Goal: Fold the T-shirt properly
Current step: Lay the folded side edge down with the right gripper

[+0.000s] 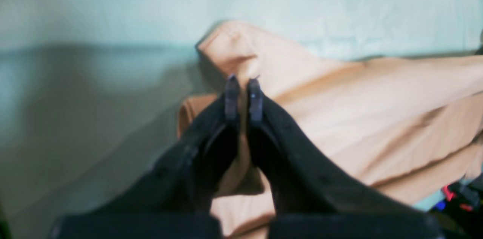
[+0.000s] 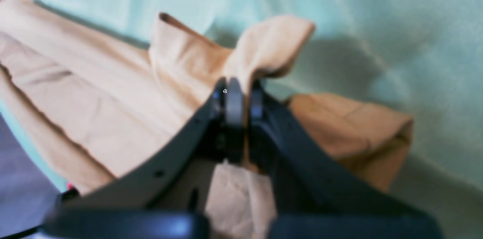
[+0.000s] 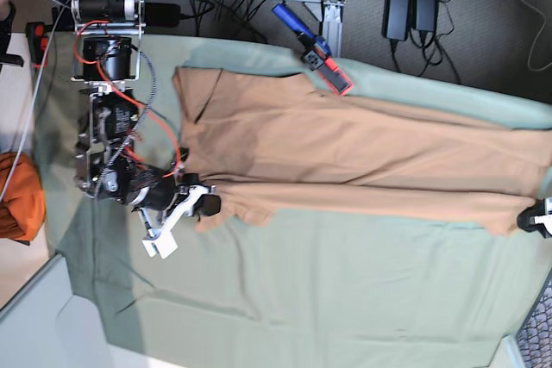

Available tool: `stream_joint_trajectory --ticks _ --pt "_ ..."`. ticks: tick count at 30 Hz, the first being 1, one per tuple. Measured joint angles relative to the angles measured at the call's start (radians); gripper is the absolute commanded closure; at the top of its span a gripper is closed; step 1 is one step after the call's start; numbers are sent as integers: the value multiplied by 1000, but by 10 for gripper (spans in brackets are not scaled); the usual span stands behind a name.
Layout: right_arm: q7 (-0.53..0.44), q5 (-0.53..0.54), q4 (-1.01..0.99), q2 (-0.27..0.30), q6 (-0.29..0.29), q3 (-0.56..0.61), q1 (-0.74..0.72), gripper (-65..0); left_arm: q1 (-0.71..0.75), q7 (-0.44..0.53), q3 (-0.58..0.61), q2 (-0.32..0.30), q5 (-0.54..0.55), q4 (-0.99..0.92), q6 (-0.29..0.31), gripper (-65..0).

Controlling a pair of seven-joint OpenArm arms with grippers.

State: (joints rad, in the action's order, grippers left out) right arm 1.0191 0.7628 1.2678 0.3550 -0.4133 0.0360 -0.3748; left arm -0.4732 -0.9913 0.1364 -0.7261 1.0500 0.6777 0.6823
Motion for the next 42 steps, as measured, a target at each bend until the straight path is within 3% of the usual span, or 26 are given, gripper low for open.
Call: stream_joint_trajectory --ticks 7,10,11,12,20,37,42 --pt "-4 -58 -6 -2 0 0 40 0 19 -4 0 0 1 0 0 -222" --pt "-5 -74 -15 -3 0 0 47 -249 19 -3 0 0 3 0 0 -291" --pt "-5 -66 -15 -3 0 0 48 -302 19 -4 0 0 3 0 0 -293" --pt "-4 -61 -15 -3 0 0 47 -315 19 -4 0 0 3 0 0 -293" --pt "1 -64 5 -3 -1 -20 46 -312 16 -3 0 -49 107 0 0 -292" --pt "-27 -71 18 -3 -1 -42 47 -311 16 -8 0 -51 115 0 0 -292" --pt "-25 -64 126 -3 -1 -84 45 -311 16 -98 0 -92 207 7 0 -292"
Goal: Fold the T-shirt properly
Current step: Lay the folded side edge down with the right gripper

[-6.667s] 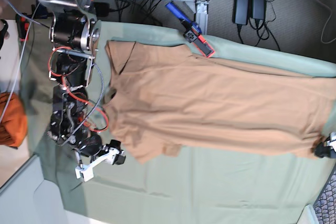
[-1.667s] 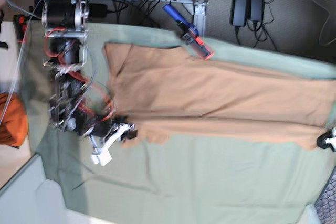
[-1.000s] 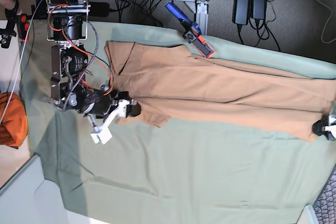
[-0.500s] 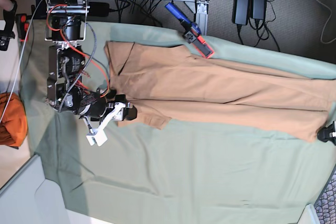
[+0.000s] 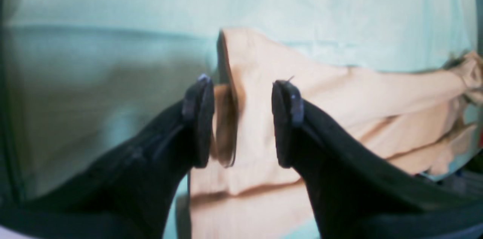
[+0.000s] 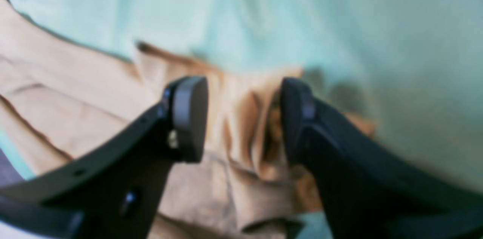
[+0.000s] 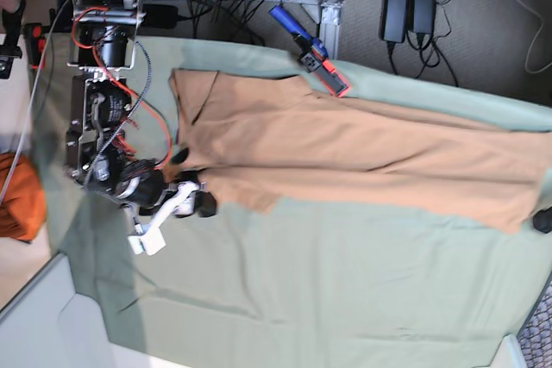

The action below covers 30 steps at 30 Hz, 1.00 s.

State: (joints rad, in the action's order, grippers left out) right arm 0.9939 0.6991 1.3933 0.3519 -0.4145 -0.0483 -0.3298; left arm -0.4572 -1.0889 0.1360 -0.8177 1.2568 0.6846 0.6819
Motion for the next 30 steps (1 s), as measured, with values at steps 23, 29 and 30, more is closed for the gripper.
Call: stream_joint_trajectory --ticks 23,29,30 --pt "21 4 35 -79 0 -5 29 -311 113 -72 0 -5 75 1 0 -293" --pt "21 4 35 -78 0 -5 29 -311 116 -85 0 3 79 1 0 -293" --pt "21 4 35 -78 0 -5 29 -311 120 -86 0 3 80 1 0 -293"
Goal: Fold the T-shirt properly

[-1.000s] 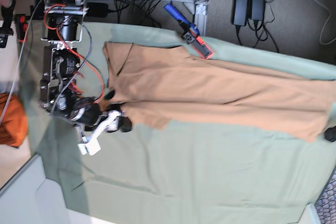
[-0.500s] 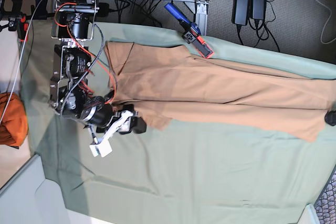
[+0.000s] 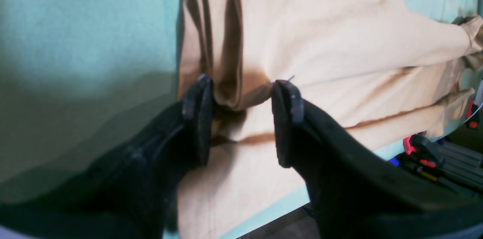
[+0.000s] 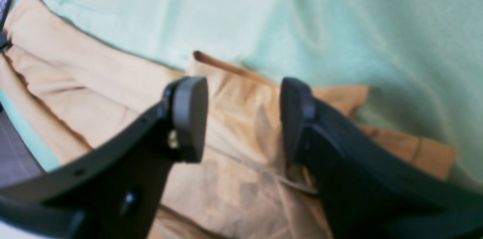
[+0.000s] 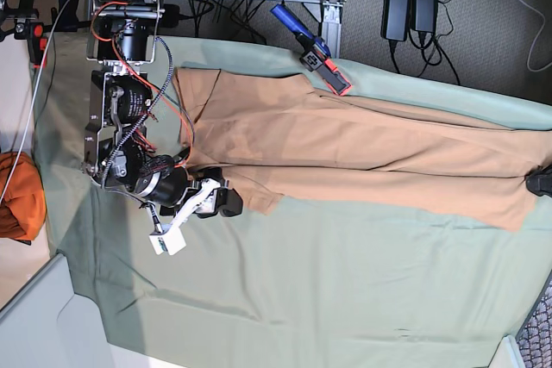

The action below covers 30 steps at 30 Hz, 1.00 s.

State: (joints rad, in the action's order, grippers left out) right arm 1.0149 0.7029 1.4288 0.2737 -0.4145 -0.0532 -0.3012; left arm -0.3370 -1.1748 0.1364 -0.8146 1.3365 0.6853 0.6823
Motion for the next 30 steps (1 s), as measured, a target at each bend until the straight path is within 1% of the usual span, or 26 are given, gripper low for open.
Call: stream_joint_trajectory --ticks 10,13,19,24,25,28,30 --pt "0 0 0 0 0 0 0 -311 40 20 -3 0 27 4 3 -292" --pt "0 0 0 0 0 0 0 -311 31 24 -3 -5 16 3 3 -292" --pt "0 0 0 0 0 0 0 -311 19 31 -1 -36 -6 3 3 -292" --pt "0 0 0 0 0 0 0 -311 19 45 -1 -30 -11 3 3 -293" --pt "0 0 0 0 0 0 0 -311 19 47 -1 -31 -20 3 3 -293" --pt "0 0 0 0 0 0 0 -311 19 119 -1 -31 -115 3 3 -293" --pt "0 0 0 0 0 0 0 -311 19 128 -1 -31 -129 3 3 -293"
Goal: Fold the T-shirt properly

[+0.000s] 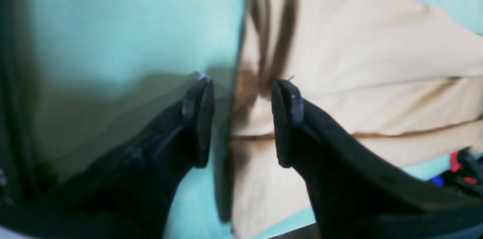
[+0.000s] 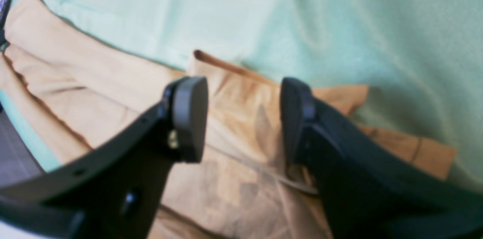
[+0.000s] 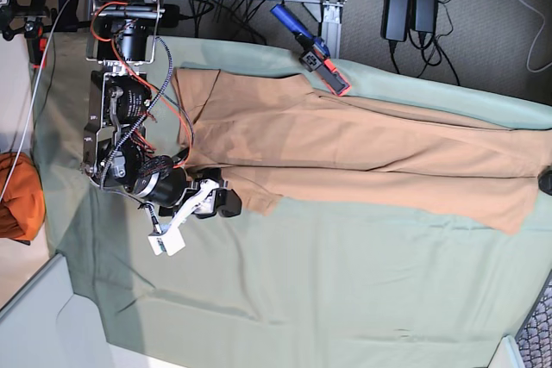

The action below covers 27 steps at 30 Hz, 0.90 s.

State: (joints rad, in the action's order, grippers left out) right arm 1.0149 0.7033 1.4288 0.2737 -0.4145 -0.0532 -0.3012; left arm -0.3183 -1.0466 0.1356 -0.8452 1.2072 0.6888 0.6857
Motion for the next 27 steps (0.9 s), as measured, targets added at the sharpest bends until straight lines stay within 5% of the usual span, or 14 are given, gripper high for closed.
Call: stream_joint_trajectory --ticks 23,27 --pt "0 -1 0 0 0 0 0 -311 -1 -91 -6 69 113 0 0 -291" --pt "0 -1 0 0 0 0 0 -311 0 -91 -6 70 124 0 1 -199"
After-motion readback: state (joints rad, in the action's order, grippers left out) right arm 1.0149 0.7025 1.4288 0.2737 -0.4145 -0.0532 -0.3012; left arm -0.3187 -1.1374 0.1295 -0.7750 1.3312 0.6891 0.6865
